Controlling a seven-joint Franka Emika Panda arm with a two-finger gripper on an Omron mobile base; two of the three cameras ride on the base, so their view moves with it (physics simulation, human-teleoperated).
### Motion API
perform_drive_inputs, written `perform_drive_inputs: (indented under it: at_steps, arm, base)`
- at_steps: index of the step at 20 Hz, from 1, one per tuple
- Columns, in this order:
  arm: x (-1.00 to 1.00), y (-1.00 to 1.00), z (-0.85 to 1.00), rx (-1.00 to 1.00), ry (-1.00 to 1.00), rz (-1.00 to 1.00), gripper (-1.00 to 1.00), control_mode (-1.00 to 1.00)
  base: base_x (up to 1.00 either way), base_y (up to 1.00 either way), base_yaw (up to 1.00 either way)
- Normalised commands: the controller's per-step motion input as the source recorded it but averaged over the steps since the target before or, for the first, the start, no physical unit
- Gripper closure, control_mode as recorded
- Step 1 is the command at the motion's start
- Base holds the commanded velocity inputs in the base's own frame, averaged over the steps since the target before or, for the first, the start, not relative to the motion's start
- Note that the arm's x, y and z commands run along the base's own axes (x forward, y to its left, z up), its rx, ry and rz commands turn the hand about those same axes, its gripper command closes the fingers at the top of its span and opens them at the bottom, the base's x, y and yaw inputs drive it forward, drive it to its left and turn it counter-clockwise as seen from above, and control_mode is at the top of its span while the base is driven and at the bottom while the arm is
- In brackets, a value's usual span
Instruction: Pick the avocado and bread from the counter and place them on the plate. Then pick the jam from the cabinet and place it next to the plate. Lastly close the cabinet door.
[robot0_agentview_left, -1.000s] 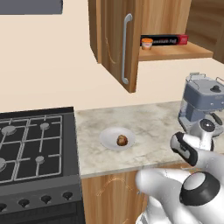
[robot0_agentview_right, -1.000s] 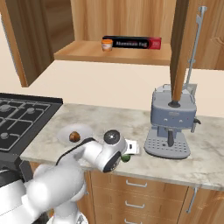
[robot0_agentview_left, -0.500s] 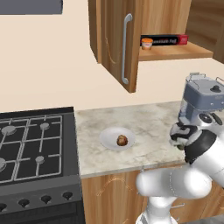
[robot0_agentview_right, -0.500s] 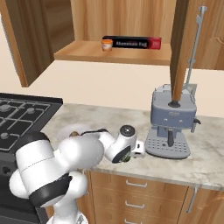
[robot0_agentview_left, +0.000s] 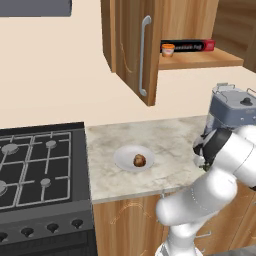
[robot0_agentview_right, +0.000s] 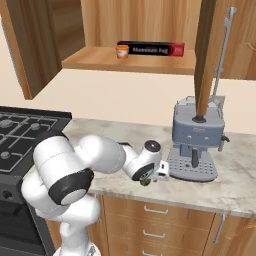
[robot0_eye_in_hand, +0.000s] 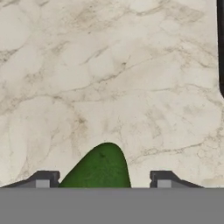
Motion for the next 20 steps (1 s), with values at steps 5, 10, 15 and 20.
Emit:
perform_drive_inputs:
  at_steps: [5, 10, 15, 20]
  arm:
    - [0.00, 0.04, 0.00, 0.00, 0.00, 0.00, 1.00, -1.00]
    - [-0.11, 0.39, 0.38, 0.00, -0.05, 0.00, 1.00, -1.00]
    - [-0.01, 0.57, 0.44, 0.00, -0.03, 0.00, 1.00, -1.00]
    - [0.08, 0.62, 0.33, 0.00, 0.00, 0.01, 1.00, -1.00]
  base:
    - [0.00, 0.00, 0.00]
    - [0.00, 0.00, 0.00]
    - [0.00, 0.00, 0.00]
    - [0.00, 0.00, 0.00]
